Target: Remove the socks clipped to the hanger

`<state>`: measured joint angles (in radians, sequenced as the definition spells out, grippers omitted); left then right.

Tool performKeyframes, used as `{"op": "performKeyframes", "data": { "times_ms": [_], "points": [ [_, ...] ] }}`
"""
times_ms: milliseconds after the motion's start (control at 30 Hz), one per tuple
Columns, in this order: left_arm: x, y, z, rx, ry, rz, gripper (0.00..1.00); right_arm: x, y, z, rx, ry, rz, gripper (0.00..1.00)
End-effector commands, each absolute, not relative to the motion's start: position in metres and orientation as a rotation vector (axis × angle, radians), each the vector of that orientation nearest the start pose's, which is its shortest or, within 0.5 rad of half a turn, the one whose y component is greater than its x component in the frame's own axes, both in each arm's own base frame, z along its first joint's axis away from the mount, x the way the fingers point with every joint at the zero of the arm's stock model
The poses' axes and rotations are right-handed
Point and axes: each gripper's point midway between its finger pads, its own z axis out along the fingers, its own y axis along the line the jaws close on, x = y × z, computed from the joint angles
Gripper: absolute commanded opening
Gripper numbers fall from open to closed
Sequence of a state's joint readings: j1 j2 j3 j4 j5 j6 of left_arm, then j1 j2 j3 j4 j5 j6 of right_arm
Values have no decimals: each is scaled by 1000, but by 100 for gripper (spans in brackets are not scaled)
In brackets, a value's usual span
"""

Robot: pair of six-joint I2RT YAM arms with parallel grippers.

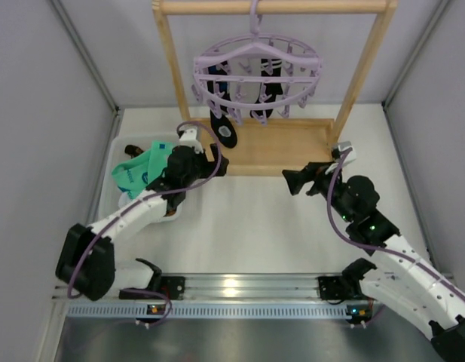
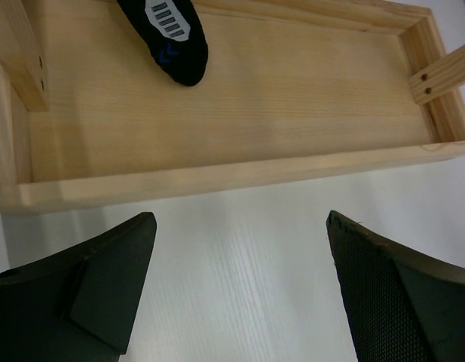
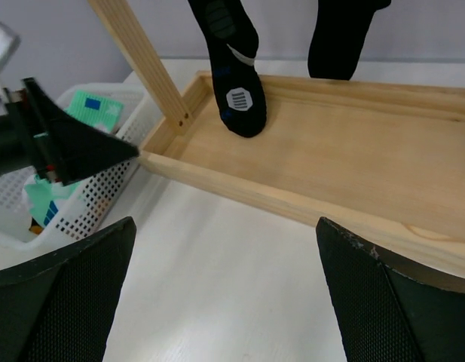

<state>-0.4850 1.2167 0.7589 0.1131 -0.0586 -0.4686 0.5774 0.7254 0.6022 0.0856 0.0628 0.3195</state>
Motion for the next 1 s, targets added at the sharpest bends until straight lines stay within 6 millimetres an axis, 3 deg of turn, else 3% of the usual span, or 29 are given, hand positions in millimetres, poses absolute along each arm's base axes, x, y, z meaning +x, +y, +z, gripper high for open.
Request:
{"op": "performKeyframes", "data": {
  "times_ms": [0, 200, 233, 300, 333, 400, 467, 500, 700, 967],
  "points": [
    [400, -203, 217, 9, 1810, -511, 98, 255, 173, 284, -172, 1590, 692, 99],
    [456, -196, 196, -59, 1772, -342, 98, 240, 182, 294, -244, 1531, 768, 99],
    [466, -196, 179, -66, 1794, -319, 98, 239, 183, 292, -251, 1531, 773, 99],
    [482, -199, 179, -83, 1762, -317, 98, 236, 183, 296, -260, 1510, 783, 100],
    [491, -197, 157, -87, 1791, -291, 98, 236, 183, 295, -264, 1508, 781, 99],
    [507, -196, 156, -100, 1772, -285, 98, 234, 182, 297, -267, 1498, 784, 99],
    [520, -191, 131, -102, 1805, -266, 98, 231, 183, 297, -274, 1489, 792, 99],
    [529, -191, 134, -104, 1789, -264, 98, 229, 185, 298, -284, 1483, 806, 100],
    [560, -195, 106, -74, 1804, -253, 98, 226, 195, 300, -317, 1463, 863, 99],
    [591, -201, 100, -67, 1763, -314, 98, 225, 207, 295, -349, 1462, 927, 99]
  ]
}}
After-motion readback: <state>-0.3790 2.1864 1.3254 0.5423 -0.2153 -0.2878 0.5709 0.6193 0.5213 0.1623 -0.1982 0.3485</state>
